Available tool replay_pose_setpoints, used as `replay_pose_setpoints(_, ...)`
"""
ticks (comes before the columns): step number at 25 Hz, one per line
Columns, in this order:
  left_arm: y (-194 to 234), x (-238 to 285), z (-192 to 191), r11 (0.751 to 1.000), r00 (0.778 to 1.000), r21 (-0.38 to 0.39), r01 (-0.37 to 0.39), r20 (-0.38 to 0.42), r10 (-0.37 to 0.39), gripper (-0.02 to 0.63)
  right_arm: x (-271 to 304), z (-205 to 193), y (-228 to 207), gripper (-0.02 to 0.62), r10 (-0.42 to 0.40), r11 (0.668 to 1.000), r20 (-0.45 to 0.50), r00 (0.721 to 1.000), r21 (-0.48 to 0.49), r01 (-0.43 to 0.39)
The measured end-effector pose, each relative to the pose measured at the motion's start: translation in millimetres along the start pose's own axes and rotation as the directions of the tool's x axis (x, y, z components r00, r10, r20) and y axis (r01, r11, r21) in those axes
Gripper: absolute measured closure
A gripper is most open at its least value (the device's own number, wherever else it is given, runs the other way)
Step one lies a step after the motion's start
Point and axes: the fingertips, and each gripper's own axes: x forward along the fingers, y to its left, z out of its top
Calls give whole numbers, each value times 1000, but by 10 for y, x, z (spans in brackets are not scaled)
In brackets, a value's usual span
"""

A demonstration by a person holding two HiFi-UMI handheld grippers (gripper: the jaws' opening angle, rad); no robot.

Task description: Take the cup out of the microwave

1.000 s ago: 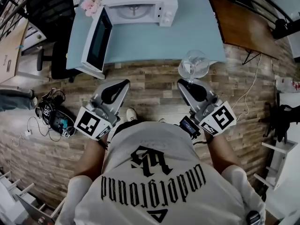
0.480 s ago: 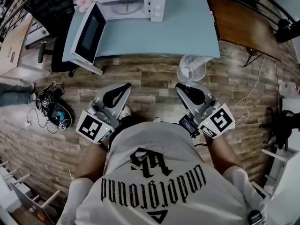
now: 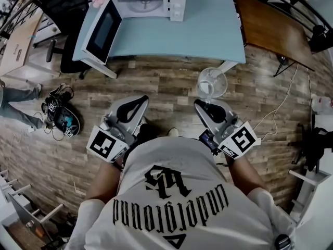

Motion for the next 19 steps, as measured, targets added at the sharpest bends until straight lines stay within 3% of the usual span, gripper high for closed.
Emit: replay_pose_setpoints(19,-178,-119,31,1000,1000,-16,-21,16,21,557,-117,-3,189,586,21,1000,-3,1000,-8,-21)
